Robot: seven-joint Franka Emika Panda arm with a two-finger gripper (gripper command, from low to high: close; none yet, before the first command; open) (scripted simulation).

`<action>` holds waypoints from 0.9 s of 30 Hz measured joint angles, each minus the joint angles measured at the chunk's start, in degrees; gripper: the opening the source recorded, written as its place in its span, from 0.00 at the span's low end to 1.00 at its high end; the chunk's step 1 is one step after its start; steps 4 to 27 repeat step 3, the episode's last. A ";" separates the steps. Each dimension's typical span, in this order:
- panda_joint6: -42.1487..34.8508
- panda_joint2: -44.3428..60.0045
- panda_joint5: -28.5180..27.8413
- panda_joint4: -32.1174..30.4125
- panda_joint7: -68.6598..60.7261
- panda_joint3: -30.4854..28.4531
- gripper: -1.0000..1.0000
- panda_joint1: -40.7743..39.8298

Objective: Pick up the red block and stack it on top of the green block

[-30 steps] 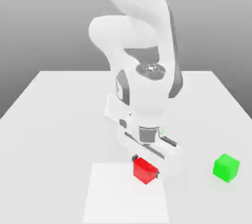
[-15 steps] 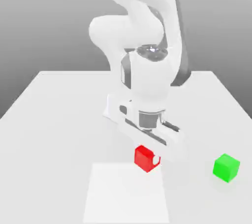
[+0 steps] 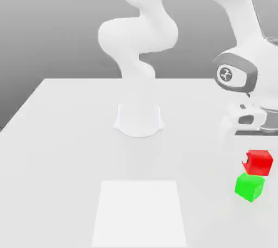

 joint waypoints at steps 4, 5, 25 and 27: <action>0.00 0.00 0.00 0.00 0.00 0.00 1.00 0.00; 0.00 0.00 0.00 0.00 0.00 0.00 1.00 0.00; 0.00 0.00 0.00 0.00 0.00 0.00 1.00 0.00; 0.00 0.00 0.00 0.00 0.00 0.00 1.00 0.00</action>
